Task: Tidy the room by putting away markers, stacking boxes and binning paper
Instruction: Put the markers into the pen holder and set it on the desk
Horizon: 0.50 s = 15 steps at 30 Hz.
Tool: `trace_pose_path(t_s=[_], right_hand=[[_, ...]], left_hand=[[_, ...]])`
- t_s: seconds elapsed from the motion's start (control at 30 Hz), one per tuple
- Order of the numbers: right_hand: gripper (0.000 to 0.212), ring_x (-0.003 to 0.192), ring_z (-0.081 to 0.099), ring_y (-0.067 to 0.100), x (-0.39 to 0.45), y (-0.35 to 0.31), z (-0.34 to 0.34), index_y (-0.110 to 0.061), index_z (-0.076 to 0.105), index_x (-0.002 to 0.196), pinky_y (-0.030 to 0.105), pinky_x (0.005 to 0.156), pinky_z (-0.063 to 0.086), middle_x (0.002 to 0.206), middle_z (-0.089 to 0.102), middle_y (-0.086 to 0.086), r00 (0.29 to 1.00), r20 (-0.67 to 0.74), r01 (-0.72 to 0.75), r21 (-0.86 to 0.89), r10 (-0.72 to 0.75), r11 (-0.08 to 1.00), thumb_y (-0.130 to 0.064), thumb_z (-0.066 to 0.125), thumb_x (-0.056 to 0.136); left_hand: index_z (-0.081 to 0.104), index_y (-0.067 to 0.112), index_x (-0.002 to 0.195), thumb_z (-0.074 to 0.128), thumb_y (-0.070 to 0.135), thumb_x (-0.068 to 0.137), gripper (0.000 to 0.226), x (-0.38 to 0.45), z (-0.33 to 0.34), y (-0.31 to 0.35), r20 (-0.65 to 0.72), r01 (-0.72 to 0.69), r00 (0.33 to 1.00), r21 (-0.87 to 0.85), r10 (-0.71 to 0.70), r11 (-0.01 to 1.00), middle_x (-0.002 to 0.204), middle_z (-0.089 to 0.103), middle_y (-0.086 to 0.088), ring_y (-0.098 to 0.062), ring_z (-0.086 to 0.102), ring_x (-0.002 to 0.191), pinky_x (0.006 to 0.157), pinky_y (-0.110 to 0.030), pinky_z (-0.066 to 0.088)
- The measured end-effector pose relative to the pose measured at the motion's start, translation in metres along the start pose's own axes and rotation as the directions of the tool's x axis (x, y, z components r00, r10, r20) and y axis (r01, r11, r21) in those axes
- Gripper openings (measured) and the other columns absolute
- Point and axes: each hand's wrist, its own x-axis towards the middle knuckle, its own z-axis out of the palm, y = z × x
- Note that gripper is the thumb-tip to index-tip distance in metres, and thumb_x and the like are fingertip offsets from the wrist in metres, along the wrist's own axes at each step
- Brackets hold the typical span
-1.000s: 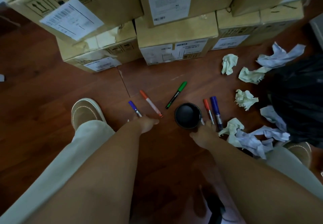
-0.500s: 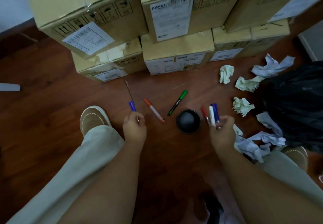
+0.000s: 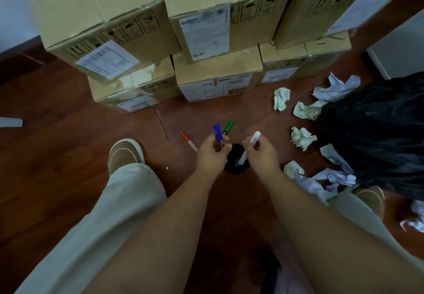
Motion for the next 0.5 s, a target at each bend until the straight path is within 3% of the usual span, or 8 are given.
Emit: trace_pose_path(t_s=[0.1, 0.2, 0.3, 0.37, 0.43, 0.5], right_hand=[[0.028, 0.096, 0.062, 0.024, 0.002, 0.015, 0.003, -0.013, 0.064, 0.107, 0.038, 0.077, 0.049, 0.103, 0.065, 0.008, 1.000, -0.014, -0.005, 0.115, 0.006, 0.993, -0.038, 0.057, 0.095], [0.035, 0.103, 0.060, 0.016, 0.009, 0.024, 0.003, -0.025, 0.066, 0.108, 0.032, 0.083, 0.048, 0.116, 0.061, 0.001, 0.998, -0.059, 0.005, 0.246, 0.010, 0.969, -0.053, 0.061, 0.087], [0.032, 0.096, 0.061, 0.017, 0.020, 0.025, -0.004, -0.029, 0.069, 0.100, 0.033, 0.081, 0.047, 0.105, 0.065, 0.002, 0.979, -0.152, -0.067, 0.402, 0.139, 0.913, -0.055, 0.052, 0.091], [0.029, 0.098, 0.060, 0.023, 0.031, 0.033, -0.012, -0.017, 0.069, 0.108, 0.029, 0.079, 0.042, 0.105, 0.066, 0.007, 0.963, -0.195, -0.129, 0.267, 0.185, 0.955, -0.037, 0.050, 0.097], [0.023, 0.106, 0.061, 0.031, 0.044, 0.049, -0.016, -0.012, 0.068, 0.111, 0.030, 0.083, 0.044, 0.113, 0.067, 0.012, 0.972, -0.147, -0.181, 0.031, 0.183, 0.983, -0.023, 0.054, 0.095], [0.023, 0.107, 0.061, 0.033, 0.052, 0.062, -0.015, -0.012, 0.068, 0.113, 0.029, 0.086, 0.046, 0.117, 0.067, 0.015, 0.984, -0.037, -0.177, -0.171, 0.173, 0.969, -0.018, 0.060, 0.092]], left_hand=[[0.062, 0.021, 0.111, 0.064, 0.022, 0.094, 0.018, 0.006, -0.001, -0.007, 0.063, 0.009, 0.998, 0.071, -0.013, 0.997, 0.096, 0.060, 0.006, -0.010, 0.060, 0.089, 0.073, -0.019, 0.047], [0.065, 0.022, 0.120, 0.064, 0.030, 0.093, 0.028, 0.013, 0.001, -0.013, 0.102, 0.001, 0.995, 0.159, -0.018, 0.987, 0.113, 0.064, 0.006, -0.013, 0.060, 0.105, 0.093, -0.030, 0.050], [0.061, 0.022, 0.132, 0.062, 0.028, 0.095, 0.037, 0.015, 0.000, -0.008, 0.138, 0.106, 0.985, 0.005, -0.105, 0.994, 0.130, 0.058, 0.004, -0.011, 0.053, 0.117, 0.104, -0.029, 0.043], [0.057, 0.023, 0.136, 0.055, 0.027, 0.098, 0.038, 0.019, -0.003, -0.006, 0.114, 0.162, 0.982, -0.101, -0.150, 0.982, 0.136, 0.053, 0.005, -0.011, 0.047, 0.122, 0.107, -0.029, 0.037], [0.059, 0.024, 0.134, 0.046, 0.028, 0.101, 0.036, 0.031, -0.005, -0.012, 0.049, 0.163, 0.986, -0.034, -0.161, 0.986, 0.137, 0.053, 0.003, -0.014, 0.046, 0.124, 0.106, -0.032, 0.036], [0.063, 0.019, 0.129, 0.043, 0.025, 0.102, 0.035, 0.045, -0.006, -0.022, -0.012, 0.200, 0.980, 0.075, -0.200, 0.977, 0.131, 0.058, -0.002, -0.018, 0.056, 0.107, 0.100, -0.038, 0.046]])
